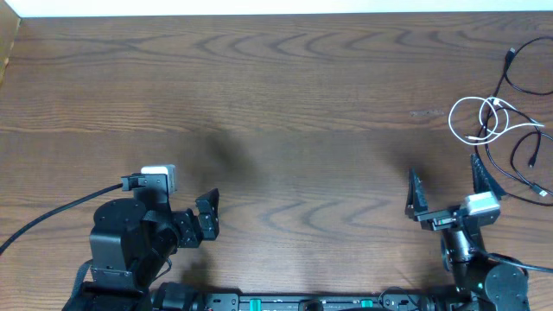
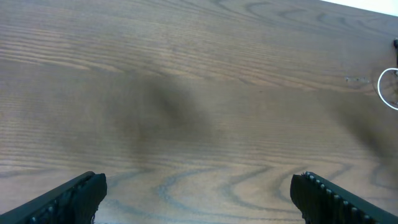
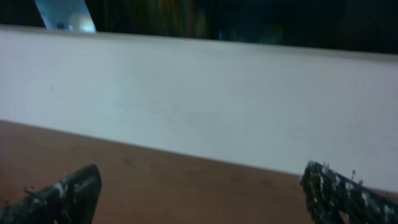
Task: Untangle cables
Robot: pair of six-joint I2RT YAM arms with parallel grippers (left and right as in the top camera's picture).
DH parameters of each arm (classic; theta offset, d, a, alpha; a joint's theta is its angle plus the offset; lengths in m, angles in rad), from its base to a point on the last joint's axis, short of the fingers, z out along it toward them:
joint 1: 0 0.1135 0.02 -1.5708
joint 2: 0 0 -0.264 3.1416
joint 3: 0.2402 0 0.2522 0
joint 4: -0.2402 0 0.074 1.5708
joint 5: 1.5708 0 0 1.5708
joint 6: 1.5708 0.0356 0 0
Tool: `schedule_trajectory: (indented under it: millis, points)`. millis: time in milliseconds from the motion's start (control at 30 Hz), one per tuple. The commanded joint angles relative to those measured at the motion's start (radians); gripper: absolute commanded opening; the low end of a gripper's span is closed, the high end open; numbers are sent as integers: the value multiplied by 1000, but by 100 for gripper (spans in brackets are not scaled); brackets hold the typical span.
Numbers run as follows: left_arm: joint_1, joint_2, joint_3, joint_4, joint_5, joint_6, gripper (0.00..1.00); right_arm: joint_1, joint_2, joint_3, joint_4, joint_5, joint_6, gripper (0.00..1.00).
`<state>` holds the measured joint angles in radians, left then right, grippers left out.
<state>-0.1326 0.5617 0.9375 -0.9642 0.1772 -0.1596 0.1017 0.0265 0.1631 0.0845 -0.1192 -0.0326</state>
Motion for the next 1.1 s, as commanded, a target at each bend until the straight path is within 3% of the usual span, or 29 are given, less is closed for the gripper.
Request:
schedule_trajectory:
  millis: [0, 233, 433, 600, 1067]
  points:
    - [3, -2, -6, 1, -6, 6, 100, 2, -21, -53, 43, -6, 16, 99]
    - [3, -2, -6, 1, -6, 6, 100, 2, -22, -158, 135, -6, -14, 99]
    - [3, -2, -6, 1, -6, 6, 99, 2, -22, -158, 33, -42, -122, 99]
    - [3, -2, -6, 1, -6, 6, 99, 2, -22, -158, -155, -41, -138, 99]
    - [3, -2, -6, 1, -6, 6, 99, -29, -22, -158, -151, -16, -137, 99]
